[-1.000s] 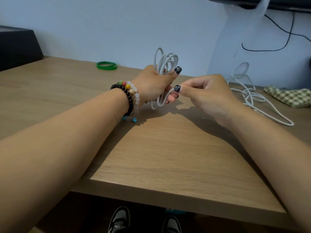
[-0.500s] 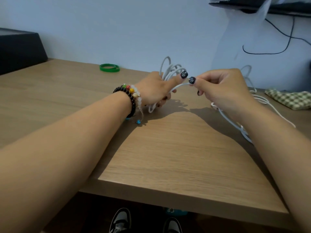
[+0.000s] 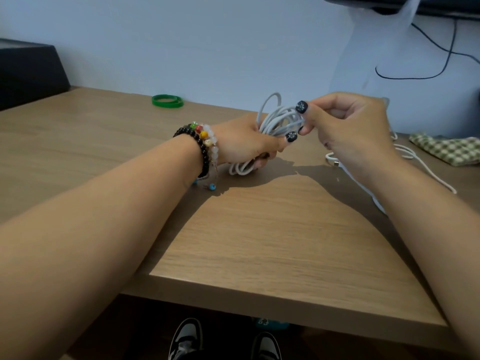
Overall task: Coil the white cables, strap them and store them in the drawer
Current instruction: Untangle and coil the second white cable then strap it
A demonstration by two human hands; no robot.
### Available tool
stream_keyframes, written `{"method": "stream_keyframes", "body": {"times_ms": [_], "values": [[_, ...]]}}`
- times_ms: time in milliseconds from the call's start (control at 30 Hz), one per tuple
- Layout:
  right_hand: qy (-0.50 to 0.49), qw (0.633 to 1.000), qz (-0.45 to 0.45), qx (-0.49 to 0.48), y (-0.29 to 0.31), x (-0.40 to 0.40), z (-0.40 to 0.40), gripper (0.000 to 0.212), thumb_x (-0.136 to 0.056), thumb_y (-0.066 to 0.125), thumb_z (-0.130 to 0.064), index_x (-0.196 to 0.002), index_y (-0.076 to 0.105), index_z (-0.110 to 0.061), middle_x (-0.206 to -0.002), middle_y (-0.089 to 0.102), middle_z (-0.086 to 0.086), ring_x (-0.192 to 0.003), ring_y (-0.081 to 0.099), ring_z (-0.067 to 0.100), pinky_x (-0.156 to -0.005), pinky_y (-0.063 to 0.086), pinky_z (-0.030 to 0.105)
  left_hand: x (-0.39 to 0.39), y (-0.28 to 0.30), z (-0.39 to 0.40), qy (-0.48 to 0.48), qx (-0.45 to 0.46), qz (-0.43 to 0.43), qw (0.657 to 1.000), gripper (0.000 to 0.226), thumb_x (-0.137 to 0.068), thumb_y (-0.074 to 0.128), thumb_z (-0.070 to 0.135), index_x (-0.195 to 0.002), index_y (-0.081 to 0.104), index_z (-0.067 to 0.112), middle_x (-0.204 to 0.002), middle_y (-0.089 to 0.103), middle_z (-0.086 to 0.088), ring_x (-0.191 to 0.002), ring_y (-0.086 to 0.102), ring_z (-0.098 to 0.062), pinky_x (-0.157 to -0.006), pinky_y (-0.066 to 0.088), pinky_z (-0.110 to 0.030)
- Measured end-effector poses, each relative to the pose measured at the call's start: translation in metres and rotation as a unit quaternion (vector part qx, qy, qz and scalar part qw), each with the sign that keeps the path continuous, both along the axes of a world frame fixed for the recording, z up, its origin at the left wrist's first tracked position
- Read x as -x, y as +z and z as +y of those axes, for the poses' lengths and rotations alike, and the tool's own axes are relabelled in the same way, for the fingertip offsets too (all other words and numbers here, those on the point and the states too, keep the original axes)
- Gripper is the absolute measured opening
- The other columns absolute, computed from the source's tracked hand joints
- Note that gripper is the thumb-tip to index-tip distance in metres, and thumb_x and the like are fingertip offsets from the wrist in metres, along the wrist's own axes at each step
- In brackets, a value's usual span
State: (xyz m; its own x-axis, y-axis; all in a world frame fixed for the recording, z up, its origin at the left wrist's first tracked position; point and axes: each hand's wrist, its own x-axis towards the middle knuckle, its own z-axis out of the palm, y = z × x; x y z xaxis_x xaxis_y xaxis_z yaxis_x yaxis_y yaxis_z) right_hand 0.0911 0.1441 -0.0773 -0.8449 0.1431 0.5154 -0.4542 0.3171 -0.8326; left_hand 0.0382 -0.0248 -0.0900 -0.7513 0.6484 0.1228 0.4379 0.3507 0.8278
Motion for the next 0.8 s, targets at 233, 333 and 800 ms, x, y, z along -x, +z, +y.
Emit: {"method": "stream_keyframes", "body": {"times_ms": [233,333,800], "values": [[-0.032,0.999,0.001,-0.015,0.001,0.006,0.008,0.013,-0.091,0.064,-0.017,-0.081,0.073,-0.016,-0.054,0.06,-0.003,-0.044,0.034,0.013,-0.045,0.028,0.022,0.009,0.006,-0.004,0.13,-0.314,-0.185,0.922,0.026,-0.101,0.049,0.022,-0.077,0.047,0.013,-0.049,0.04,0.006,-0.039,0.036,-0.008,-0.045,0.036,-0.021],[-0.036,0.999,0.013,-0.031,0.0,0.008,0.008,0.012,-0.09,0.066,-0.017,-0.084,0.073,-0.011,-0.05,0.054,-0.005,-0.044,0.043,0.004,-0.049,0.032,0.012,0.013,0.013,-0.013,0.173,-0.395,-0.23,0.873,0.028,-0.101,0.05,0.029,-0.078,0.045,0.013,-0.048,0.037,0.007,-0.038,0.033,-0.008,-0.046,0.032,-0.021],[-0.007,0.995,0.022,-0.097,-0.007,-0.001,-0.001,0.008,-0.087,0.071,-0.016,-0.081,0.076,-0.018,-0.064,0.068,0.004,-0.05,0.045,0.01,-0.055,0.036,0.017,0.008,0.005,-0.004,0.151,-0.28,-0.148,0.936,0.042,-0.071,0.077,0.047,-0.078,0.053,0.013,-0.053,0.043,0.005,-0.039,0.038,-0.009,-0.044,0.036,-0.022]]}}
